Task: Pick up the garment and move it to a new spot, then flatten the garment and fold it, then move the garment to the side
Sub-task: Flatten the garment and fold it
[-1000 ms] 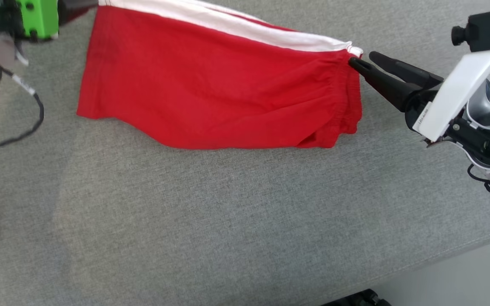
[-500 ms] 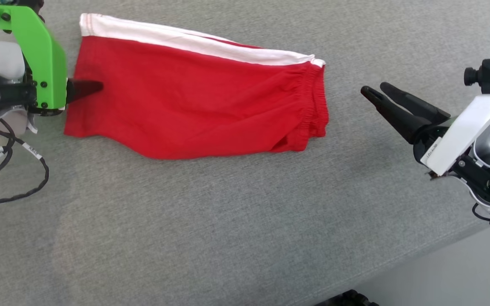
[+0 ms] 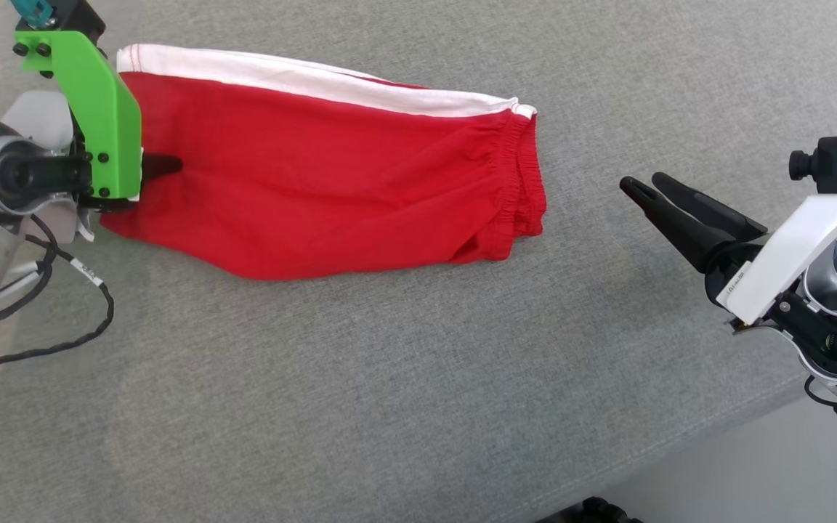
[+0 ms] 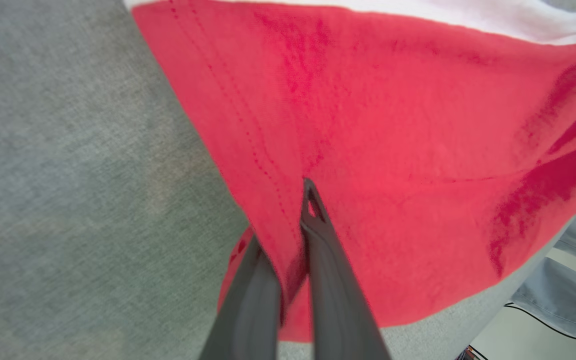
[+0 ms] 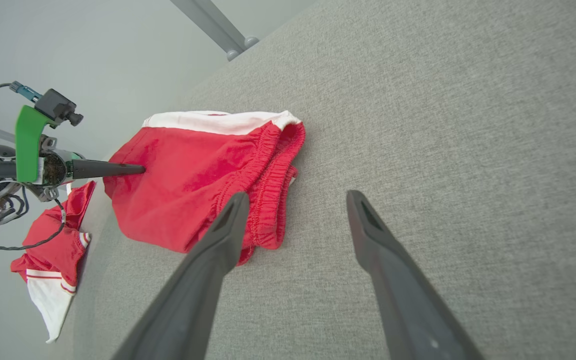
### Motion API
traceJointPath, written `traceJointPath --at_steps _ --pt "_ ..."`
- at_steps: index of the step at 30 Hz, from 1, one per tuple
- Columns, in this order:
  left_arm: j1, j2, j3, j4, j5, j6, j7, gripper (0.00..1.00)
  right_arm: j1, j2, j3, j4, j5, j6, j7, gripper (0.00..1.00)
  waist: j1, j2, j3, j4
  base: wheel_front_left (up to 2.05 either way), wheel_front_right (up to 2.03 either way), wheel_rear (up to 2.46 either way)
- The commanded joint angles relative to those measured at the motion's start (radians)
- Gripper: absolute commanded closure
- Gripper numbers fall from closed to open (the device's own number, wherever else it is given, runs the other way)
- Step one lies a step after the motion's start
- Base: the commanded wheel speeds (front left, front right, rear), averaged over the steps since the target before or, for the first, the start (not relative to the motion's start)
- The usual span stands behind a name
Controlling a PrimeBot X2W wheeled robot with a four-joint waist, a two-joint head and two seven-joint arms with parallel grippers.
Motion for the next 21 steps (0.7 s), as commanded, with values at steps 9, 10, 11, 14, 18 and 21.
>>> traceJointPath --at_steps 9,10,11,14,18,21 --pt "0.102 -0.019 0.010 -0.020 -0.060 -0.002 0.000 1.00 0.043 0.000 0.021 0.046 0.017 0.000 0.021 0.00 0.0000 -0.0001 -0.132 0.097 0.00 0.00 0.00" --pt "0.114 -0.019 0.008 -0.025 -0.065 -0.001 0.004 1.00 0.047 -0.001 0.024 0.051 0.020 0.000 0.025 0.00 0.0000 -0.0001 -0.146 0.103 0.00 0.00 0.00" --pt "0.128 -0.017 0.002 -0.031 -0.064 0.003 0.003 1.00 0.050 -0.002 0.028 0.058 0.022 0.000 0.031 0.00 0.0000 -0.0001 -0.164 0.111 0.00 0.00 0.00" --pt "0.173 -0.012 -0.012 -0.056 -0.067 0.015 0.007 1.00 0.063 -0.005 0.035 0.070 0.028 0.000 0.042 0.00 0.0000 -0.0001 -0.204 0.127 0.00 0.00 0.00" --pt "0.239 -0.014 -0.023 -0.092 -0.093 0.028 0.007 1.00 0.081 -0.012 0.044 0.082 0.037 0.000 0.056 0.00 0.0000 -0.0001 -0.256 0.144 0.00 0.00 0.00" --pt "0.286 -0.012 -0.031 -0.122 -0.102 0.035 0.000 1.00 0.095 -0.023 0.050 0.087 0.046 0.000 0.067 0.00 0.0000 -0.0001 -0.291 0.153 0.00 0.00 0.00"
